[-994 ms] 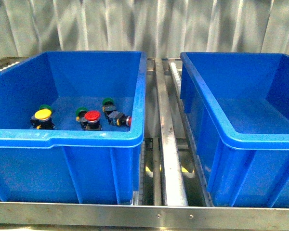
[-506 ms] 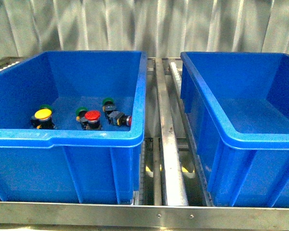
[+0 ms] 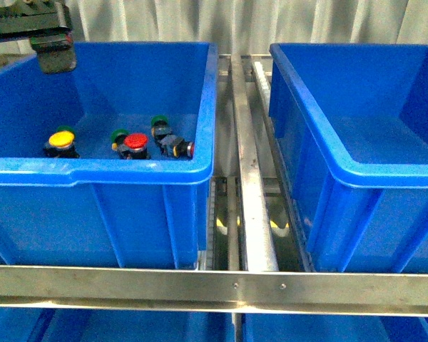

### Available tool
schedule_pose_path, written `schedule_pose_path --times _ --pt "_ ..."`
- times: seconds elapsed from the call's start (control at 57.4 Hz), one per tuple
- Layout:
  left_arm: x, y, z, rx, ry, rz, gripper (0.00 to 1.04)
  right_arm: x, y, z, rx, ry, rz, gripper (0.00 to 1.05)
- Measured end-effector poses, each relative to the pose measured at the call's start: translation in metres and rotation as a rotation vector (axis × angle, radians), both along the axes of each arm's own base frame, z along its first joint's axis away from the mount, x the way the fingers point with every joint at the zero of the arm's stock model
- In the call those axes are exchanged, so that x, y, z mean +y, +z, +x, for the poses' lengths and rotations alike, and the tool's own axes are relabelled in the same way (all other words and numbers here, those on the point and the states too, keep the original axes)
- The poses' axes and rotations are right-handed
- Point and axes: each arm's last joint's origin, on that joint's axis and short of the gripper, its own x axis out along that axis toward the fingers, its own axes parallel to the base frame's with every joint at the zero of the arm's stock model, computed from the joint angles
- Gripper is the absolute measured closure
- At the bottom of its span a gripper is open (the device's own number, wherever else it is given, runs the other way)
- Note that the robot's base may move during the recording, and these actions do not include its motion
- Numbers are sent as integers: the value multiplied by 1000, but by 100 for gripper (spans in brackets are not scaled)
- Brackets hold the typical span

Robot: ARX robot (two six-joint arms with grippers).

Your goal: Pick red and yellow buttons and place in box

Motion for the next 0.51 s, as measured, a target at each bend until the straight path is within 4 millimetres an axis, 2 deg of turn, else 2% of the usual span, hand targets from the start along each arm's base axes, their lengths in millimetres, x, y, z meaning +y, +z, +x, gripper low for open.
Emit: schedule_pose_path --times 0.105,0.227,0.349,0.506 --pt "-10 -13 36 95 38 36 8 0 0 0 0 0 0 6" --pt "-20 -26 65 142 50 53 8 0 0 0 0 0 0 6" --pt "-31 -36 87 163 35 54 8 0 0 0 0 0 0 6" --pt "-48 -38 101 162 -15 31 8 0 0 0 0 0 0 6"
